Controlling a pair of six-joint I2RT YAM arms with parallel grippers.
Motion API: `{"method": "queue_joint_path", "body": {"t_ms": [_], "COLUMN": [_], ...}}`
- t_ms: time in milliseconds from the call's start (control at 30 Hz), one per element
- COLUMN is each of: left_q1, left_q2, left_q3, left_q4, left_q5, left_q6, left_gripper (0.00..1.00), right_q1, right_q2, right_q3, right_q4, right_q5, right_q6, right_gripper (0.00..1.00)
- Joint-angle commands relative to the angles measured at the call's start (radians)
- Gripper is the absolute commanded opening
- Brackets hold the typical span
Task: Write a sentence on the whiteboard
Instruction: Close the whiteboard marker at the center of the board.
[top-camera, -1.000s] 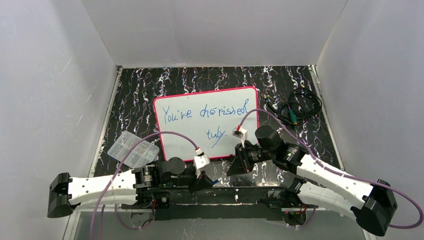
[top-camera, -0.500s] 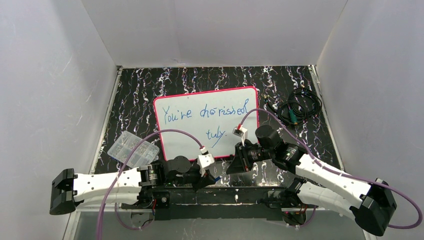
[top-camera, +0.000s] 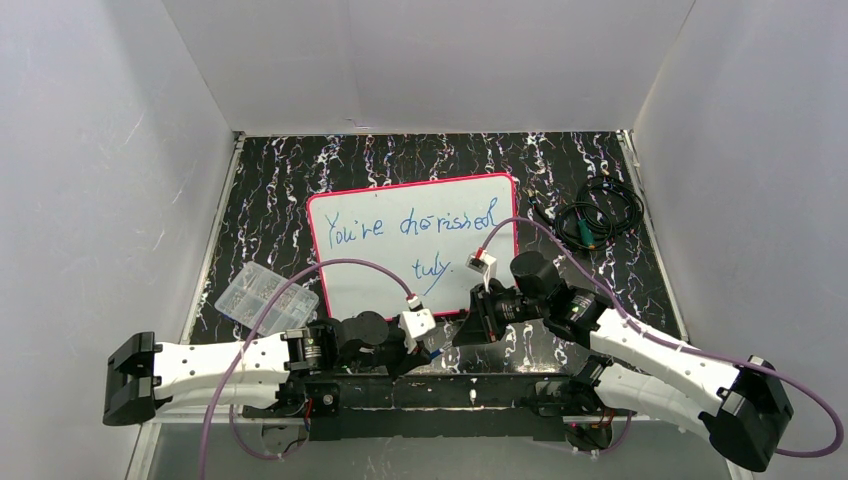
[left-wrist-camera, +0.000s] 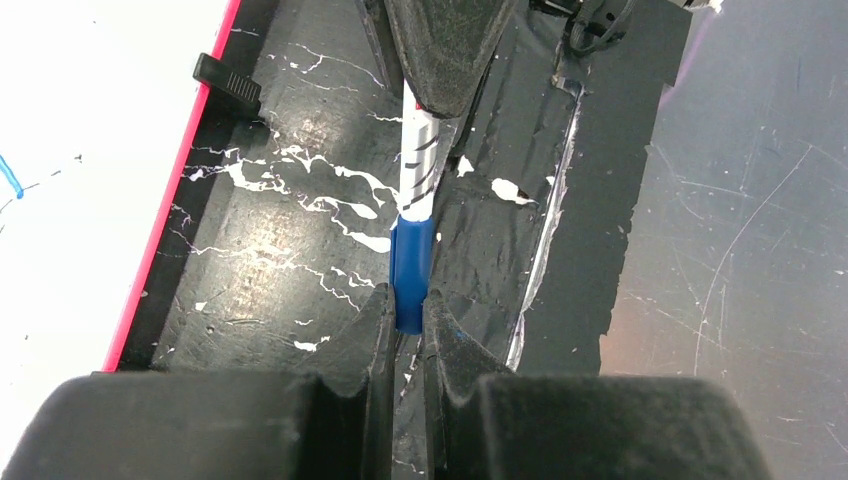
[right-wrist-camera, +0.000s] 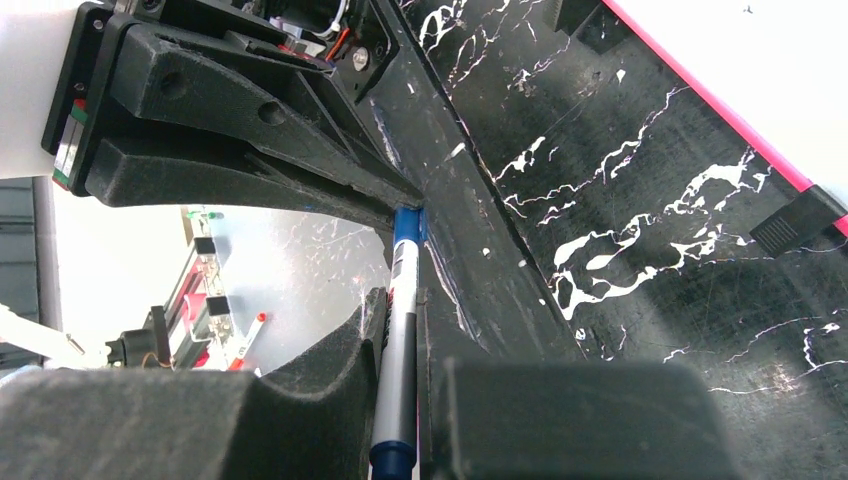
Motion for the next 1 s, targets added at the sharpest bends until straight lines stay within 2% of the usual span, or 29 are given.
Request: {"method": "queue_joint_path", "body": {"t_ms": [0, 733, 900, 967], "left_q1": [0.008, 0.067, 0.077, 0.077], "left_q2": [-0.007, 0.026, 0.038, 0.043], "left_q3": [0.098, 0.126, 0.061, 0.024], "left_q4": [0.236, 0.299, 0.250, 0.216], "left_q5": [-0.088, -0.019, -0.014, -0.014], "left_q6": [0.041, 0.062, 0.049, 0.033], "left_gripper": [0.00, 0.00, 0.00, 0.00], "right_q1": [0.055, 0.106, 0.106, 0.106], "right_q2": [0.022, 0.040, -0.034, -0.078], "right_q3": [-0.025, -0.058, 0.001, 0.026], "right_q4": [0.045, 0.099, -0.017, -0.090], "right_q5": [-0.075, -0.043, 0.136, 0.240], "right_q6": [0.021, 0.049, 0.011, -0.004], "right_gripper": [0.01, 0.01, 0.02, 0.16]}}
